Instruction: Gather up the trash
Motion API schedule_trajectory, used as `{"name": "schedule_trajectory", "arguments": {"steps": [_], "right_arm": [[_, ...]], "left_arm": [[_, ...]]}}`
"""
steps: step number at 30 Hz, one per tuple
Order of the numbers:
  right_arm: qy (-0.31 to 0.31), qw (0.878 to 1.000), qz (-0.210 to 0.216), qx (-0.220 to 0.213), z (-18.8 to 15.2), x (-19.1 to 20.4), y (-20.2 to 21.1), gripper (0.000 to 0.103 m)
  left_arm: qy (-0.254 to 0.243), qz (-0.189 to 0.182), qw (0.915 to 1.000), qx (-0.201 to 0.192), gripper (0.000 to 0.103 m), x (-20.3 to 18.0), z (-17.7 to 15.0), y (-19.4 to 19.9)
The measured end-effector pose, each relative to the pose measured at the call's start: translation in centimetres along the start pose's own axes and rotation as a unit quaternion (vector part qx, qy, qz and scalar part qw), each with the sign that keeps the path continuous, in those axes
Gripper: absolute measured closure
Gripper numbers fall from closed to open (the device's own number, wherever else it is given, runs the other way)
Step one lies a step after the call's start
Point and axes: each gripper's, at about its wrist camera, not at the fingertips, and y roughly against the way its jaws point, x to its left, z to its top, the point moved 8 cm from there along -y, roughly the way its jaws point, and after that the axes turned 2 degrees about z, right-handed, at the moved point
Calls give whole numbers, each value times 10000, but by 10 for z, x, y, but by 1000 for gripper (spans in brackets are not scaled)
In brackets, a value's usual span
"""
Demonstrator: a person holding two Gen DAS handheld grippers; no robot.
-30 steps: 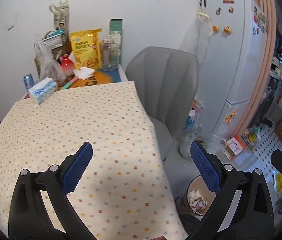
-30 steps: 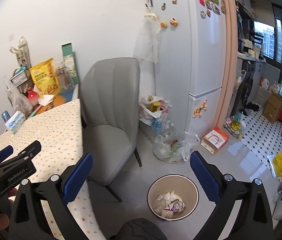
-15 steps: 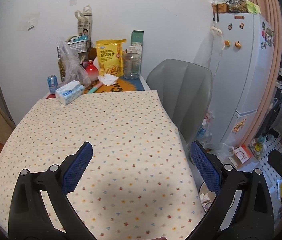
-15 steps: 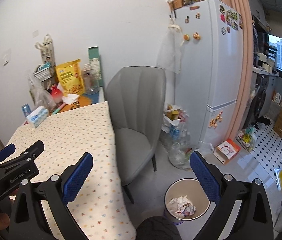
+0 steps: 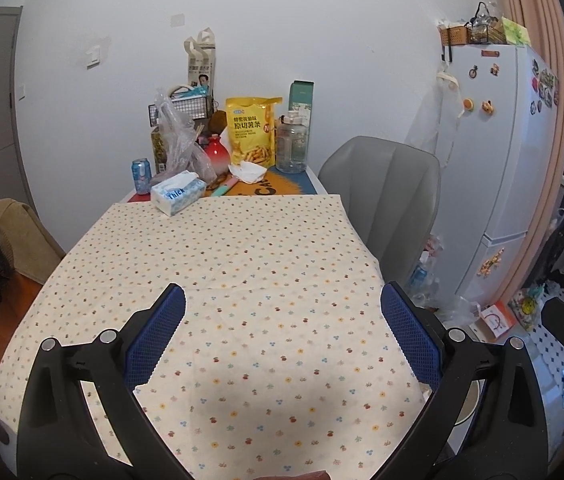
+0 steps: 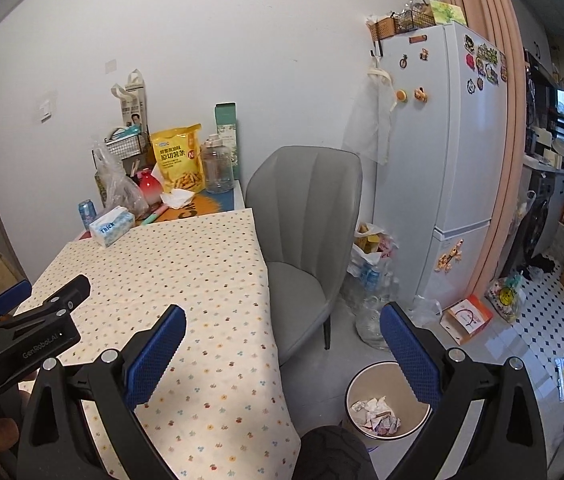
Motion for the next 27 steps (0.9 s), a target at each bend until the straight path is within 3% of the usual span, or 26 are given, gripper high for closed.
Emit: {"name": "schedule_trajectory", "arguments": {"steps": [27], "right_arm": [[57, 9996, 67, -251, 9, -2, 26, 8]], "left_arm": [[37, 194, 9995, -230, 6, 1, 2, 31]]}}
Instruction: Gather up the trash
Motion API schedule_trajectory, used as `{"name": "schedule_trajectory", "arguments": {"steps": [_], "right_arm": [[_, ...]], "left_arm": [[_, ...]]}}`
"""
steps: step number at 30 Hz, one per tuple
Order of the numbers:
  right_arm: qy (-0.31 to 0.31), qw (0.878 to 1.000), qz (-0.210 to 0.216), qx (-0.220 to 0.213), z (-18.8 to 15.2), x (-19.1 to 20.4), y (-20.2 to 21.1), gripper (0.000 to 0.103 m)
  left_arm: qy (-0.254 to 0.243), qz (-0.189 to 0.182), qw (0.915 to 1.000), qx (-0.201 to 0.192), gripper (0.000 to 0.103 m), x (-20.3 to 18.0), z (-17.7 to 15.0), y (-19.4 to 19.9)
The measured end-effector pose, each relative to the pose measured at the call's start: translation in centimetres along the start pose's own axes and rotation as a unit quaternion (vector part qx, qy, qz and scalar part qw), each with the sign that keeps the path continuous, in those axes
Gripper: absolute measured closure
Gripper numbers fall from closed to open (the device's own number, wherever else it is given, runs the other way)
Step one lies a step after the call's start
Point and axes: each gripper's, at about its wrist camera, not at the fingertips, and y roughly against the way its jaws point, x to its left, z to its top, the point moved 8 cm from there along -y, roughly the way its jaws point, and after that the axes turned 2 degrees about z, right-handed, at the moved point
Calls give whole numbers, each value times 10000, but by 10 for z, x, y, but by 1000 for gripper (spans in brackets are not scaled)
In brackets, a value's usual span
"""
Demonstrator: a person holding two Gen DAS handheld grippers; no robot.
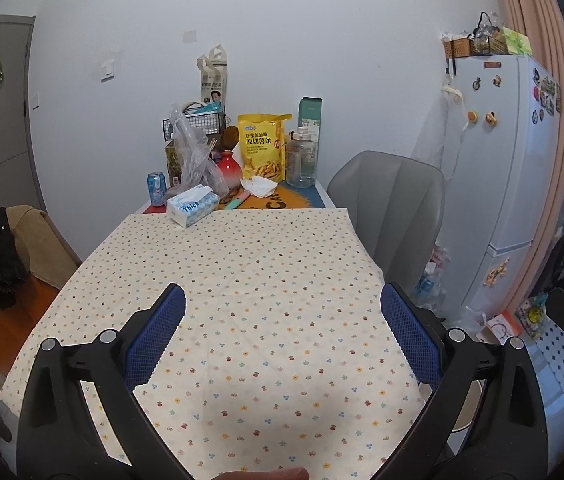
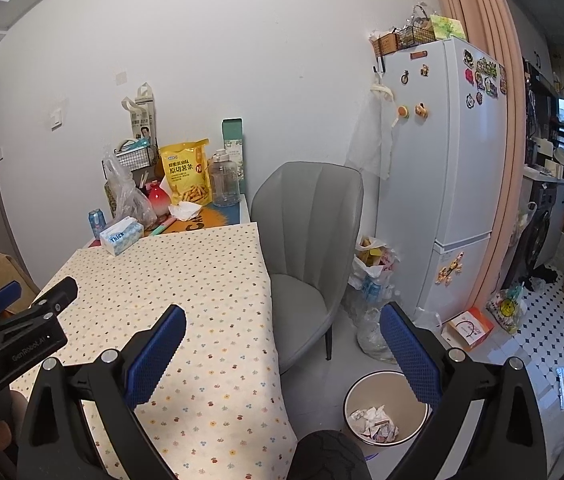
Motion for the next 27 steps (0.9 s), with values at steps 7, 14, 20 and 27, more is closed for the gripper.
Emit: {"name": "schedule_trajectory", "arguments": {"steps": [7, 14, 20, 27], "right_arm": [[18, 10000, -37, 4, 1, 0, -3, 8], [34, 10000, -66, -14, 2, -2, -2, 8], [25, 10000, -69, -47, 2, -4, 0, 8], [-4, 10000, -76, -39, 3, -8, 0, 8]], "left_arm": [[49, -7, 10000, 12, 6, 0, -3, -2], [34, -1, 10000, 26, 6, -3, -5, -3], [4, -8, 10000, 19, 6, -5, -6, -3], [10, 9, 10000, 47, 6, -8, -8, -3]]}}
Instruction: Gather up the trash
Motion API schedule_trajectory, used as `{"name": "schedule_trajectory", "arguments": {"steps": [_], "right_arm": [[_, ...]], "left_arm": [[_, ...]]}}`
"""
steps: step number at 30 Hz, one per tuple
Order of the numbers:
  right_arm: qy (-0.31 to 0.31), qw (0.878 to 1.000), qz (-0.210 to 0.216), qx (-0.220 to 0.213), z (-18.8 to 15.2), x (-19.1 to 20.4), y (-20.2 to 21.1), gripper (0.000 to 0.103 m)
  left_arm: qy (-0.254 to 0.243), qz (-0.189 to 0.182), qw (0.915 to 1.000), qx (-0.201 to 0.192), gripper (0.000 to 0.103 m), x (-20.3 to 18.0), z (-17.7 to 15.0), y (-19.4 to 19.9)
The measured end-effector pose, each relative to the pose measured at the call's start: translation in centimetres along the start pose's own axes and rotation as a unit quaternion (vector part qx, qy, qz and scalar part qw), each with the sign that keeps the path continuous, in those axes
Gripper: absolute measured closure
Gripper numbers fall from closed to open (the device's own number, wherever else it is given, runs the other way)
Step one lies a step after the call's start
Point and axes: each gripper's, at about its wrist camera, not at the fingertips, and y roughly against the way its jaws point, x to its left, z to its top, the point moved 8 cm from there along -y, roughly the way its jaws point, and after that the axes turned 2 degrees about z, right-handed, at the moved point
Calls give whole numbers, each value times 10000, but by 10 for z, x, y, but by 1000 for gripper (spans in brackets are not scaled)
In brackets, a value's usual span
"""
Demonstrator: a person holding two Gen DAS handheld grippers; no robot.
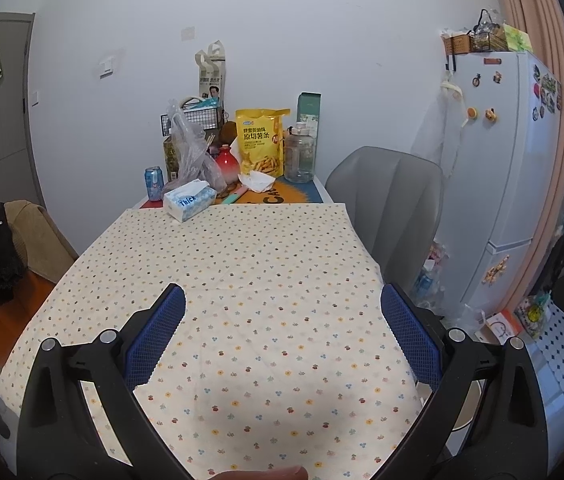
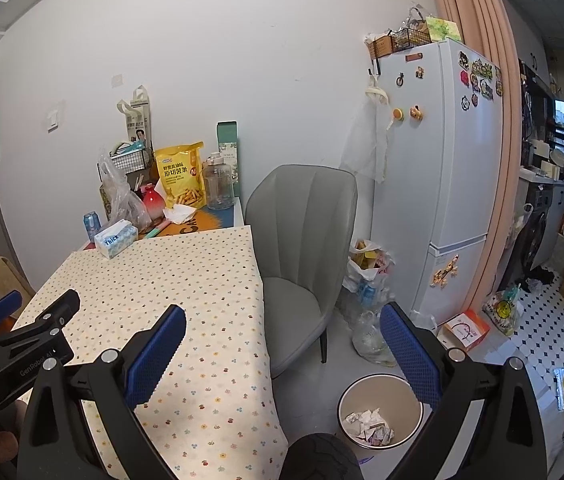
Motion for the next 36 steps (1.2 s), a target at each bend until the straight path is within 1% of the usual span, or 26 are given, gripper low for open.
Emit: {"name": "schedule_trajectory", "arguments": {"steps": [11, 32, 36], "right_arm": [[22, 10000, -2, 38, -1, 0, -4, 8], [63, 10000, -9, 68, -4, 3, -7, 8], [87, 9999, 3, 95, -6, 5, -9, 8]], "left_arm": [[22, -24, 10000, 59, 6, -1, -2, -4], [50, -11, 10000, 39, 6, 1, -5, -3], [14, 42, 10000, 24, 6, 0, -8, -4]]}}
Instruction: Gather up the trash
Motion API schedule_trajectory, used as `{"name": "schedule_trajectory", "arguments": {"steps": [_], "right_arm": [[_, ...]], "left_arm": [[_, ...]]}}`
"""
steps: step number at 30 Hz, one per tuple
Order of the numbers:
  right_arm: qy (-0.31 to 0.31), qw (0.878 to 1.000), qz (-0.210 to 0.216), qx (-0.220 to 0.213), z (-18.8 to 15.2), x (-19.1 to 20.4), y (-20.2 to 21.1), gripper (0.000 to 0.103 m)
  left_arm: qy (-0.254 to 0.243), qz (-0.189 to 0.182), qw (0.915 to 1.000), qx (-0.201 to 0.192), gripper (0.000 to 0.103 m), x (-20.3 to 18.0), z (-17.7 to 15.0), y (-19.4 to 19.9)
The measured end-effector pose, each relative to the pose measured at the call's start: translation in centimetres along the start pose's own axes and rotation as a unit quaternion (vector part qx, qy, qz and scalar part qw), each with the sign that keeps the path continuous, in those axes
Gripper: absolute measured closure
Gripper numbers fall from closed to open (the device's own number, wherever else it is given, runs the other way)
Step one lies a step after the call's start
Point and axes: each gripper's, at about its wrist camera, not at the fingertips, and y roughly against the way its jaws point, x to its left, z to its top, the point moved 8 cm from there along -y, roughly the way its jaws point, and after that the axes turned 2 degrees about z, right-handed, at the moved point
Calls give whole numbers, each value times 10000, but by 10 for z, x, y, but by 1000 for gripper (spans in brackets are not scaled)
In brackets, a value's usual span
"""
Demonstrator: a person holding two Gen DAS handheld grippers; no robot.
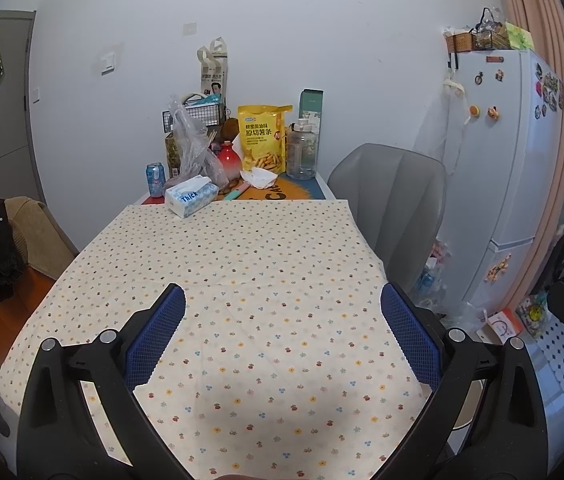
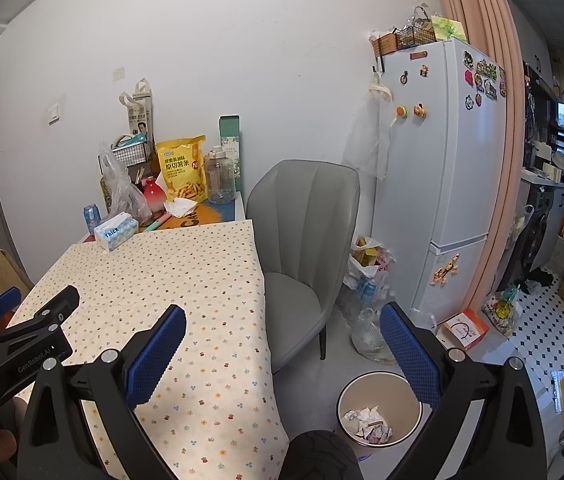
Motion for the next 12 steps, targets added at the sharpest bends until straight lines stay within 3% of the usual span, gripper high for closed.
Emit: {"name": "schedule_trajectory", "arguments": {"steps": [12], "right_arm": [[55, 9998, -65, 189, -11, 2, -18, 8]], "left_arm": [[3, -30, 9997, 227, 6, 1, -14, -19]]}}
